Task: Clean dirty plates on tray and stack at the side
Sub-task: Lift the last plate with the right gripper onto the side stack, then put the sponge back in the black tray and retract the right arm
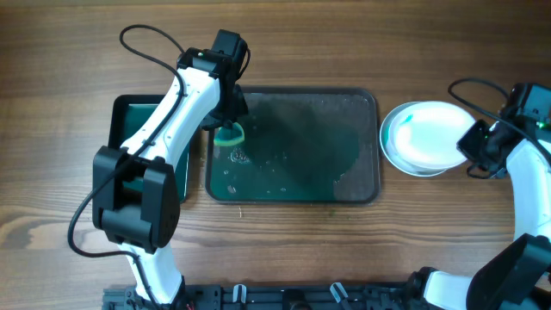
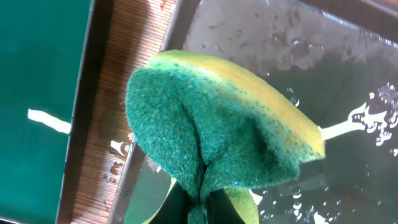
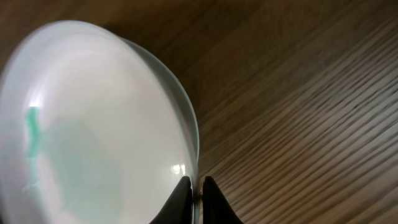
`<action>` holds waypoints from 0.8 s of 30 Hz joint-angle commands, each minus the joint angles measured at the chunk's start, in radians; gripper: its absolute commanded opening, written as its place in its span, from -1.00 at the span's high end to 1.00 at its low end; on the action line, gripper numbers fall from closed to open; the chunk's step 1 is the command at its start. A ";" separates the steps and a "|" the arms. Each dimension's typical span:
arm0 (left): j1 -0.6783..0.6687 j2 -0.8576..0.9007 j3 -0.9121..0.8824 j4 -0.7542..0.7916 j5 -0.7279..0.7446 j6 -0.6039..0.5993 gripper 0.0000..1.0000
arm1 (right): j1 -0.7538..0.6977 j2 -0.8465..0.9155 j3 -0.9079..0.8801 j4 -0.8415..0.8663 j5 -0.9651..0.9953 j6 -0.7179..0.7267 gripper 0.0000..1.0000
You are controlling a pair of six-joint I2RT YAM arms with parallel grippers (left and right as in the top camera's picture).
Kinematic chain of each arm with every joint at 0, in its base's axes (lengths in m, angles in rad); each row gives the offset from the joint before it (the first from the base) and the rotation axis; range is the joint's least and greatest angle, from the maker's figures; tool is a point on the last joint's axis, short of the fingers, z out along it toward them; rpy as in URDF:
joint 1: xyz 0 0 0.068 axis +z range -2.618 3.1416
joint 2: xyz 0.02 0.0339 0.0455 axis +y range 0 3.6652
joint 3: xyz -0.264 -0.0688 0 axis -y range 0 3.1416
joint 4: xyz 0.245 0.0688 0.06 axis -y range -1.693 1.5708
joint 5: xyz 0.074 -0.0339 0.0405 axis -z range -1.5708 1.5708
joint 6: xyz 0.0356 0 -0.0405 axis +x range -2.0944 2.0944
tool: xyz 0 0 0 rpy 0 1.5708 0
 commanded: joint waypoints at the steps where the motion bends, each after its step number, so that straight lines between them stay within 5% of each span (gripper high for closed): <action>1: 0.024 -0.029 0.065 -0.064 0.064 0.110 0.92 | 0.003 -0.007 -0.082 0.091 -0.062 0.026 0.38; 5: 0.096 -0.144 0.175 -0.195 0.064 0.203 0.92 | 0.032 -0.010 -0.055 0.123 -0.325 -0.039 -0.46; 9: 0.233 -0.188 0.161 -0.307 0.056 0.345 0.92 | 0.222 -0.015 0.042 0.090 -0.358 -0.082 -0.55; 13: 0.348 -0.188 0.000 -0.217 0.050 0.469 0.92 | 0.397 -0.015 0.047 0.097 -0.267 -0.079 -0.55; 19: 0.416 -0.187 -0.378 0.229 0.011 0.468 0.92 | 0.434 -0.015 0.047 0.053 -0.204 -0.111 -0.62; 22: 0.416 -0.187 -0.468 0.315 0.015 0.466 0.02 | 0.434 -0.015 0.047 0.019 -0.180 -0.119 -0.71; 24: 0.416 -0.195 -0.462 0.302 0.015 0.464 -0.35 | 0.434 -0.015 0.051 0.010 -0.180 -0.139 -0.99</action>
